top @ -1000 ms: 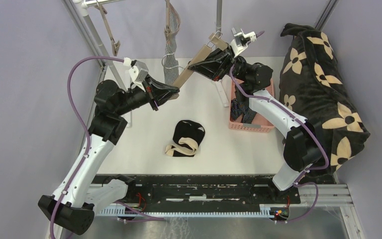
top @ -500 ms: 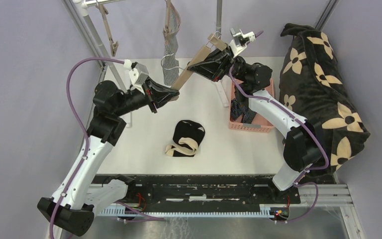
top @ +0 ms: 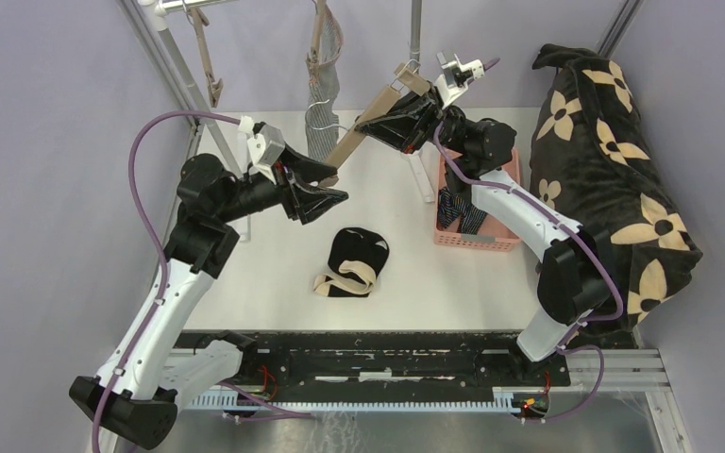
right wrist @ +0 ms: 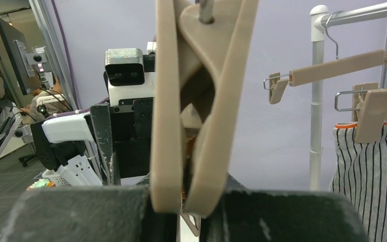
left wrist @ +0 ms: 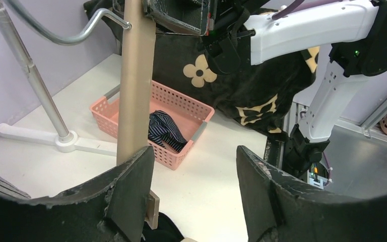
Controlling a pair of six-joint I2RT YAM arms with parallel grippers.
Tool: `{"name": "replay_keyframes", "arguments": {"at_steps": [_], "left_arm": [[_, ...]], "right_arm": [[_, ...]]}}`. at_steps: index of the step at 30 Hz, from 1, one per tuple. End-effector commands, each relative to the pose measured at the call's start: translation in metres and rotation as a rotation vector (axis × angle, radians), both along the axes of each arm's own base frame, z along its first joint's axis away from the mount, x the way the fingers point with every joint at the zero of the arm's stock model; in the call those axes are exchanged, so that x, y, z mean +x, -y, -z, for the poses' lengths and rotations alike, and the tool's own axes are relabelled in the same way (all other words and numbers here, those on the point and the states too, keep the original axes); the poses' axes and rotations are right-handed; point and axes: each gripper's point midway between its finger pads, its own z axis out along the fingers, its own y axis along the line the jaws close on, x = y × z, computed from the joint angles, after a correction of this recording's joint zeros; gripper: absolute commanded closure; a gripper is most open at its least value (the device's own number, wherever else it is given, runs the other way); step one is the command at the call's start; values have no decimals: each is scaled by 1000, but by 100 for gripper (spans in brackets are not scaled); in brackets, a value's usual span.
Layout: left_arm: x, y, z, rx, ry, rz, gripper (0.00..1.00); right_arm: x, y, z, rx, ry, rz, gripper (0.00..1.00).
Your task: Remove the underwear clipped to the hanger
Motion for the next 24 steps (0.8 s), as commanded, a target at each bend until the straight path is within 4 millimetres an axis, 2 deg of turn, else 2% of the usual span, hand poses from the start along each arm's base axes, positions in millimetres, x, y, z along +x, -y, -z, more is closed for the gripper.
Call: {"name": "replay_keyframes", "arguments": {"at_steps": [1,3,7,14,24], "left_arm": [[8,-5,-13,26,88,-43,33],[11,-5,-14,37,89,-49,36],[25,-13,-14,78,109,-125,36],[39,-31,-30,89,163,-255,37],[49,-24,-11,141,113,-216,56]], "right_arm": [[-27,6,-30,48,89,-43,99],[-31,6,-30,42,98,-54,99],[-40,6,-32,34,117,-69,99],[-44,9,-34,26,130,-50,99],[-51,12,-40,24,142,-58,99]]}}
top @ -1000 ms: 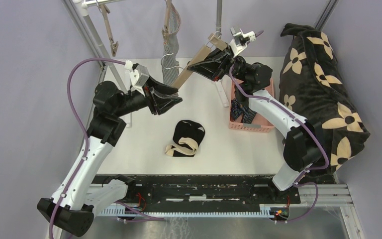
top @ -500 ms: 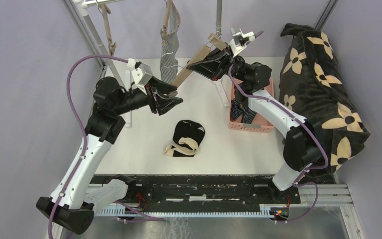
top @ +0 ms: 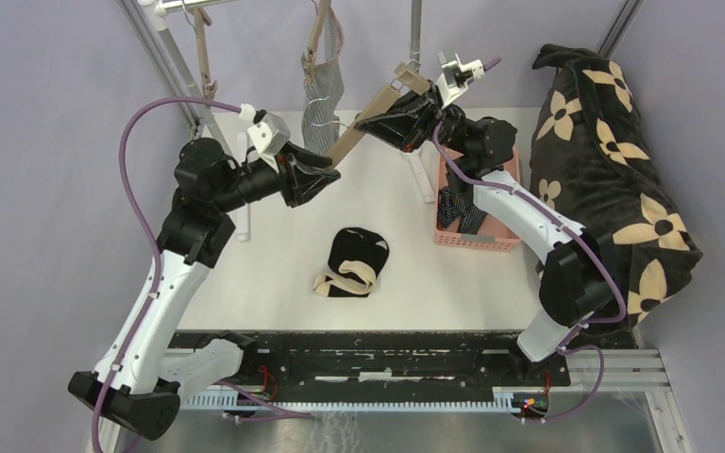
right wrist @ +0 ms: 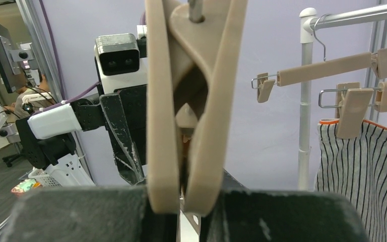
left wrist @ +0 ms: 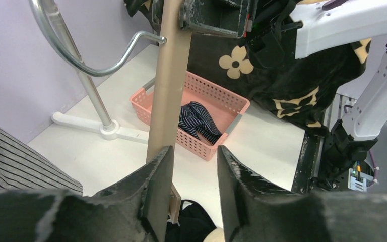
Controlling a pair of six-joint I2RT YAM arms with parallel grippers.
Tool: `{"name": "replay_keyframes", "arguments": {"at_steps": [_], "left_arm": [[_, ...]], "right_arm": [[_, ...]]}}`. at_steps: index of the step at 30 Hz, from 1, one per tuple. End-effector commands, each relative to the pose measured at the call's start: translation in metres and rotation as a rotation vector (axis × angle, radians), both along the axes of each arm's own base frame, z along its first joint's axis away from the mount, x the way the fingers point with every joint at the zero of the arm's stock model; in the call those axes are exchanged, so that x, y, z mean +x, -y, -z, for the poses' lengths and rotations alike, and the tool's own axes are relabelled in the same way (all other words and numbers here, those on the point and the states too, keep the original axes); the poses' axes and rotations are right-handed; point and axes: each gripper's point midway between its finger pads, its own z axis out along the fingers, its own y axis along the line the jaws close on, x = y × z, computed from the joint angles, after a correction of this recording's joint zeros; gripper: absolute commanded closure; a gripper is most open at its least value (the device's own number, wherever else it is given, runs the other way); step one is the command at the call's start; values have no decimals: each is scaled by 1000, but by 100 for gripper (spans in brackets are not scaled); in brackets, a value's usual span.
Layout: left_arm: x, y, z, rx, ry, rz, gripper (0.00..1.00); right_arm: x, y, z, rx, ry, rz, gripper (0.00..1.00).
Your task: Remove the underwear clipped to the hanger
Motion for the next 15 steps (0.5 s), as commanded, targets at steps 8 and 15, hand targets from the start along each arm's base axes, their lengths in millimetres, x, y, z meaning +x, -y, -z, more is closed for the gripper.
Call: {"name": "replay_keyframes", "arguments": {"at_steps": [8,15], "left_arm": [[26,-6,1,52,53,-42,52],[25,-4,-2,33,64,-29,54]], "right_arm": [[-67,19,-46,37,139,-110,99],[-72,21,-48,34,147,-123,99]]}}
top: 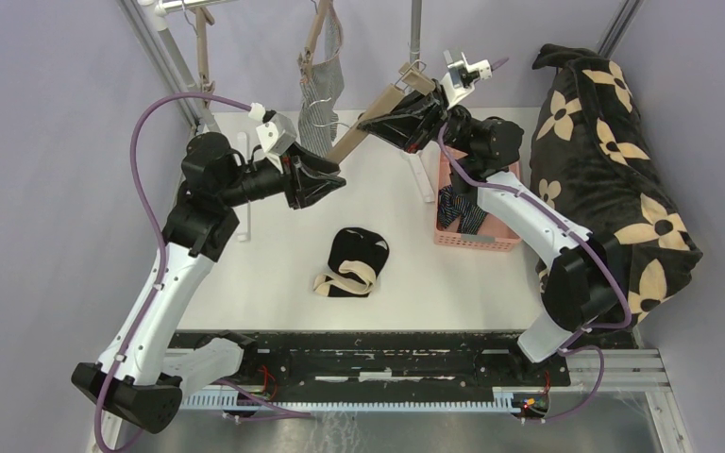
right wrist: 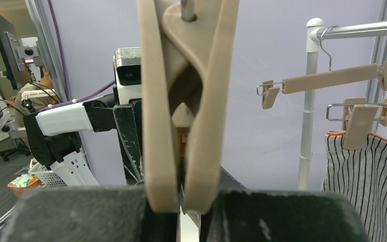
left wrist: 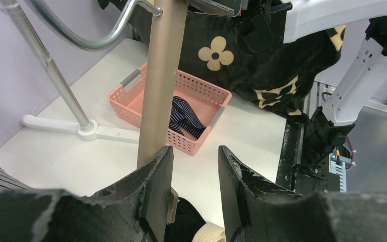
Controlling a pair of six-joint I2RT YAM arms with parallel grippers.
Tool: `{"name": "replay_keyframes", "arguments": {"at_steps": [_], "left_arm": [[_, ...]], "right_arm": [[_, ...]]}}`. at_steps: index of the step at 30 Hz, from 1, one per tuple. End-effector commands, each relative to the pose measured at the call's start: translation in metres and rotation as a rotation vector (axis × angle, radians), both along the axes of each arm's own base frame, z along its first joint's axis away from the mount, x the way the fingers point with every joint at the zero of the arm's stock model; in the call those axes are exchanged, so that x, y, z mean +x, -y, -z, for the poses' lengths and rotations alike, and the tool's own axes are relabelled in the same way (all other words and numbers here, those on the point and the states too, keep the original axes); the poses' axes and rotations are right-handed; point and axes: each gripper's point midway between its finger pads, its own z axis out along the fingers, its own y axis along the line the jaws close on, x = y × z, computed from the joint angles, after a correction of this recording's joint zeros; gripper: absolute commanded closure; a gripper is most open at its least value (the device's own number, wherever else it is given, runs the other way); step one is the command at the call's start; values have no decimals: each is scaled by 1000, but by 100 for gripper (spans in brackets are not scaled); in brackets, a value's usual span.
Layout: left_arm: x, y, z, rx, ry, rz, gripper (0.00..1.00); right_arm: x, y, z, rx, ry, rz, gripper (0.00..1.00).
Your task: Remove the underwear clipped to the hanger
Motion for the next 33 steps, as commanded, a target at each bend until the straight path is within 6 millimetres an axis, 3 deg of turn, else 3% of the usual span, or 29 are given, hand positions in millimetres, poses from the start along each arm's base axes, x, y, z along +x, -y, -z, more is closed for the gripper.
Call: {"name": "replay_keyframes", "arguments": {"at_steps": [1,10,14,22,29,33], "left_arm": [[28,-14,-15,3,113,-118,55],[29,-6,-10,-21,110,-54,76],[32,1,-10,-10,92,0,96],[19,4,-26,-41,168,67,97],[-20,5,-49,-155,288,188,97],[-19,5,-51,-179,265,181,97]], "right_arm": [[-62,16,-38,28,114,-123,99],[-72,15,-33,4,126,-150,99],[-77,16,-32,-1,137,-157,99],[-78,16,-28,-14,141,-142,99],[-79,18,-29,-23,148,-118,99],[-82,20,-28,-27,153,-106,99]]}}
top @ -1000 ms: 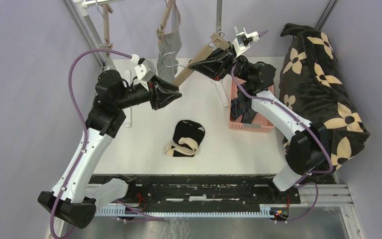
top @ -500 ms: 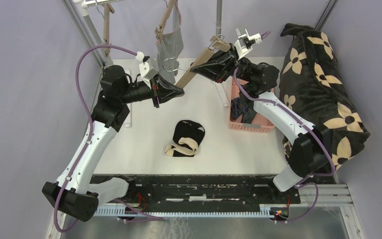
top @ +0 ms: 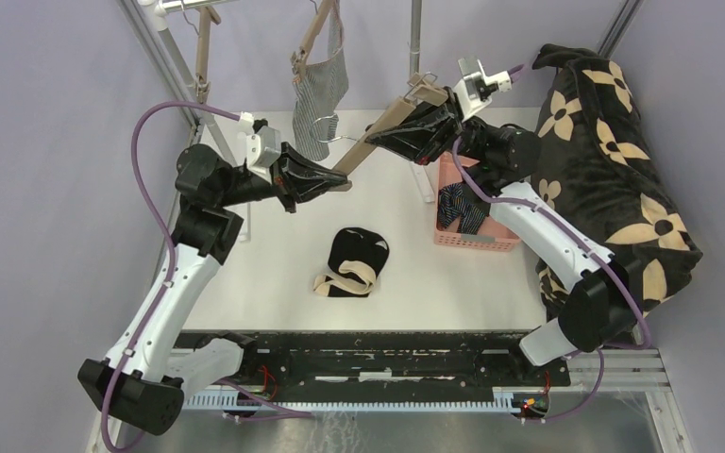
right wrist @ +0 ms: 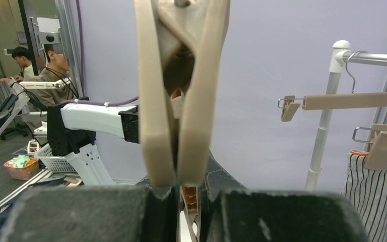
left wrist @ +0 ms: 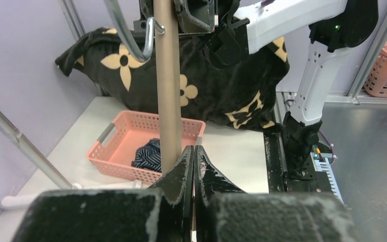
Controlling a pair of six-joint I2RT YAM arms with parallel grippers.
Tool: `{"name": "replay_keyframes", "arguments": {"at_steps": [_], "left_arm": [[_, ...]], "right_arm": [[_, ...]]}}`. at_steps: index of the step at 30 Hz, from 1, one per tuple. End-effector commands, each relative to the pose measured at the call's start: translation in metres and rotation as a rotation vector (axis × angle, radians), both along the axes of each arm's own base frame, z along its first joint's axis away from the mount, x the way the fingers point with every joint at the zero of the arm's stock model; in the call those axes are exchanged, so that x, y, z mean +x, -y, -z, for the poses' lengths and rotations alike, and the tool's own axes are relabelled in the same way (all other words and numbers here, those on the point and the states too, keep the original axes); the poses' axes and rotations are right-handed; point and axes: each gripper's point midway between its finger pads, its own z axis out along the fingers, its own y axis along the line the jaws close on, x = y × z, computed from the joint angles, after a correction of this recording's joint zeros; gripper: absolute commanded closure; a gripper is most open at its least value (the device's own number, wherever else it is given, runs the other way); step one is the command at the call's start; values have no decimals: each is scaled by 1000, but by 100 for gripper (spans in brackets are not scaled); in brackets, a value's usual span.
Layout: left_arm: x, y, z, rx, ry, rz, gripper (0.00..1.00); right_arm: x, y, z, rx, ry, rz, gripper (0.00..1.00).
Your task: Remove the underwear clipped to the hanger
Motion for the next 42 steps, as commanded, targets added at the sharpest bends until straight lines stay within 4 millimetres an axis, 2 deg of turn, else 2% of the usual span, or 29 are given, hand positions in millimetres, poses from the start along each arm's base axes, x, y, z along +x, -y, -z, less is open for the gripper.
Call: {"name": "replay_keyframes", "arguments": {"at_steps": [1,4,9,11,13,17,21,23,28,32,38,42], "left_arm": [[7,-6,-29,-91,67,-44,97],[8,-5,-27,-93,40,-35,94],[6,-7,-31,-115,50,-49,65],[6,-8,-33,-117,60,-63,48],[9,-9,-33,-115,56,-84,43],[16,-13,-34,-118,64,-138,42],[35,-27,-30,-104,61,-297,42],[37,-29,-26,-90,58,-316,42],[26,-18,-24,-85,17,-208,40],[10,-12,-27,-105,10,-117,35],[1,-17,-39,-107,30,-130,33],[-4,-17,-39,-86,4,-119,33]], "right_arm": [[-43,8,-10,-25,67,-80,99],[-45,10,-10,-28,74,-79,99],[-48,11,-11,-30,83,-77,99],[-48,11,-11,-31,84,-78,99],[-49,11,-11,-31,85,-79,99],[-48,11,-11,-30,86,-77,99],[-48,11,-11,-29,85,-74,99],[-48,12,-11,-28,85,-74,99],[-45,10,-9,-30,81,-62,99],[-36,7,-5,-37,69,-37,99],[-25,2,2,-56,53,-15,99],[-20,-1,3,-57,44,-13,99]]}}
